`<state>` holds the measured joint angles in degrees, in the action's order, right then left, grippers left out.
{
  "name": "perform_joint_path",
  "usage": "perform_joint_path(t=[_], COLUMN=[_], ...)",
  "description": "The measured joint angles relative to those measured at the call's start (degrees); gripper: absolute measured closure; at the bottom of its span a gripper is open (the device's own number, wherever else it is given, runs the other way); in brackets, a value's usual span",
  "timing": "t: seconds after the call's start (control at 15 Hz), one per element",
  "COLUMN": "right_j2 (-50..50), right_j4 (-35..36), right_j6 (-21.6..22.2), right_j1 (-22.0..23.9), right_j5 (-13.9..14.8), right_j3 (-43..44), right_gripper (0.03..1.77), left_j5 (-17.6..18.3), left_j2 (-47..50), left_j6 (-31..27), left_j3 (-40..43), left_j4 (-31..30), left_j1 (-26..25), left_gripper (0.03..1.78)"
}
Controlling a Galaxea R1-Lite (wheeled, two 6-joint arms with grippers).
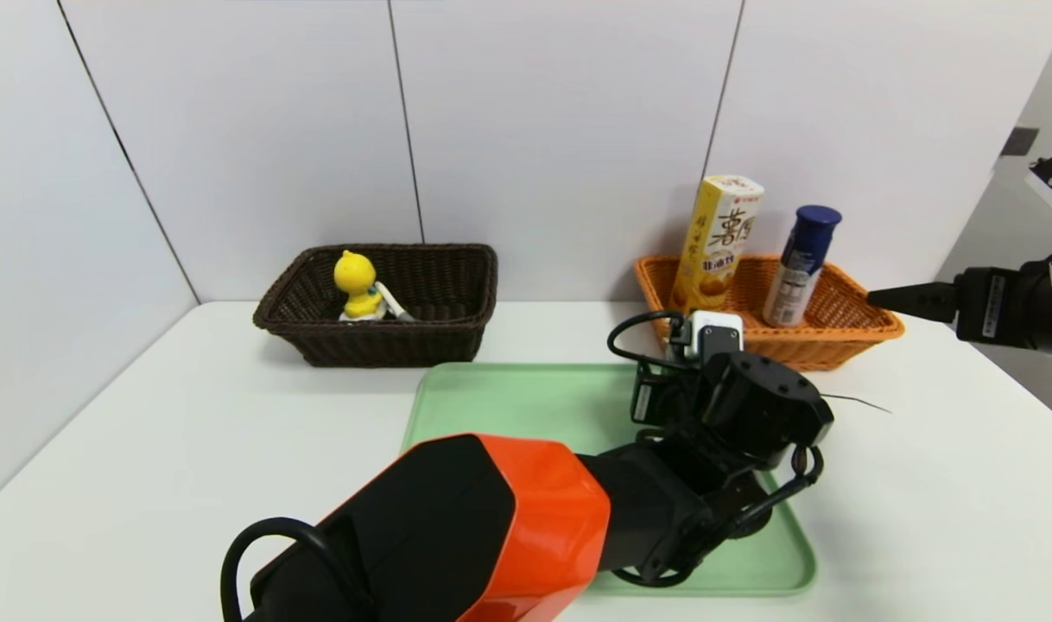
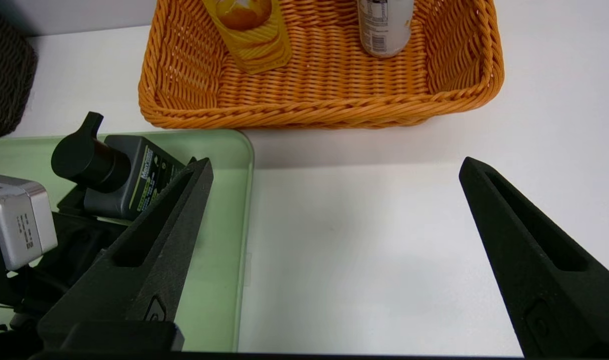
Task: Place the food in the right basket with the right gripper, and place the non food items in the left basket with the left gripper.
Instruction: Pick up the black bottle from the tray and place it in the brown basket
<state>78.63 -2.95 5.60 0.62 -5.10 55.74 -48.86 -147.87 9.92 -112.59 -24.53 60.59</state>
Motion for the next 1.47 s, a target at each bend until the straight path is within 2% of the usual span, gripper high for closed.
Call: perform_joint_path(t=[0.33, 0.8, 1.0, 1.27, 1.47], right_j2=[0.5, 0.2, 0.3, 0.6, 0.6], right_j4=[4.7, 4.6, 3.9, 1.8, -3.7], right_j6=[-0.1, 0.2, 0.2, -0.5, -1.5], right_j1=[0.0, 0.0, 0.0, 0.0, -0.1], right_j5=[-0.3, -0.4, -0.6, -1.2, -1.3], right_j3=[-1.7, -1.8, -1.6, -0.9, 0.8], right_gripper=[0.10, 0.10, 0.10, 0.10, 0.10], left_j5=[0.0, 0.6, 2.1, 3.9, 5.0], left_j2=[-0.1, 4.1, 8.4, 14.3, 18.1], left_j6=[0.0, 0.2, 0.9, 3.8, 6.3], left_j3=[0.0, 1.2, 2.7, 3.8, 3.9], left_j4=[0.1, 1.3, 3.3, 9.8, 16.0], left_j1=[-0.3, -0.2, 0.1, 0.7, 0.7], left_gripper=[1.20, 1.20, 1.20, 1.20, 1.20])
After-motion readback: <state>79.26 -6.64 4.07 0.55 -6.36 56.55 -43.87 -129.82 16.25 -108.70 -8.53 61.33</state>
